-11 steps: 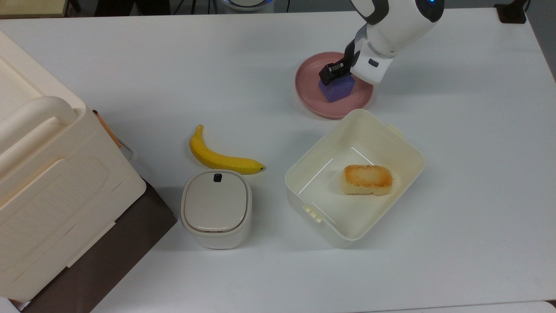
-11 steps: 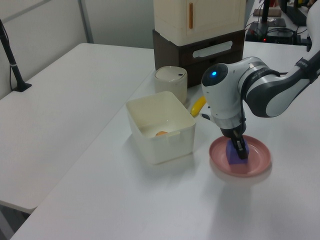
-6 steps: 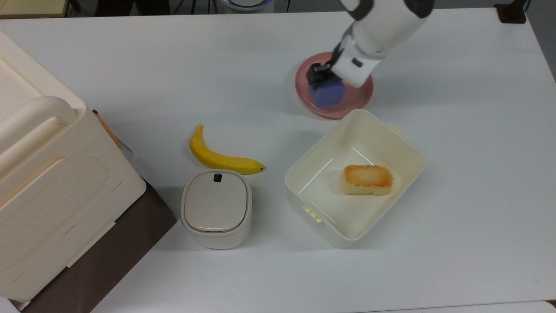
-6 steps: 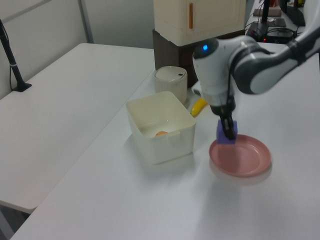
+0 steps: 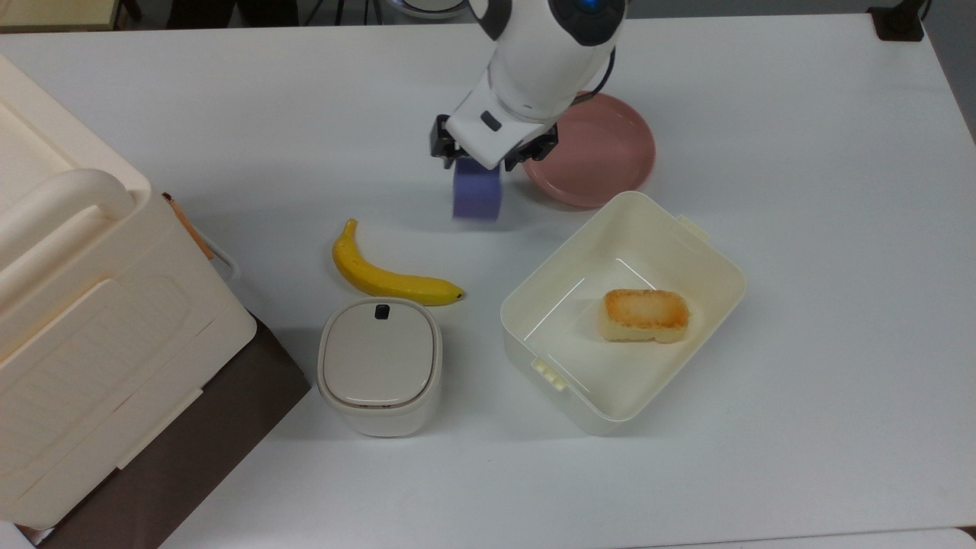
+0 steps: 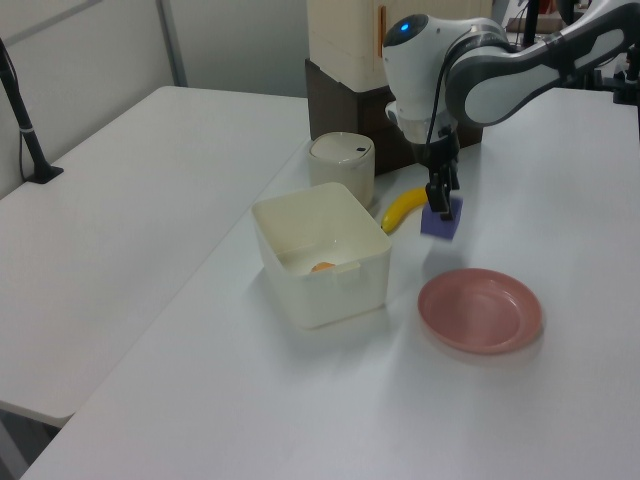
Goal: Put the cube on the table
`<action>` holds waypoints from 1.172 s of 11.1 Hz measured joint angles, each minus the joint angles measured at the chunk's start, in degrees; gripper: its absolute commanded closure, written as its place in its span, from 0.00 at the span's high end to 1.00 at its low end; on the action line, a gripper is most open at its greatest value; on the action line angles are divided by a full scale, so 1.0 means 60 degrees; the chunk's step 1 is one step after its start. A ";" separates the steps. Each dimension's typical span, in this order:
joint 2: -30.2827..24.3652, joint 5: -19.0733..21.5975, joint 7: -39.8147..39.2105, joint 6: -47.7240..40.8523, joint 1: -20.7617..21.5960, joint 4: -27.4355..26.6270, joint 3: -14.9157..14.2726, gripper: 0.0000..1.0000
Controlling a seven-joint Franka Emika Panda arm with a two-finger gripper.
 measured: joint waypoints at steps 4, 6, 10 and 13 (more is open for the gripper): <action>-0.0027 -0.0074 0.0004 0.0000 0.0028 0.0005 0.0010 1.00; -0.0262 -0.0076 0.0014 0.0018 -0.0228 0.0107 -0.0003 1.00; -0.1533 0.0182 0.0006 0.0162 -0.1392 0.0435 -0.0058 1.00; -0.2315 0.1028 -0.0246 0.0164 -0.1846 0.0521 -0.0531 1.00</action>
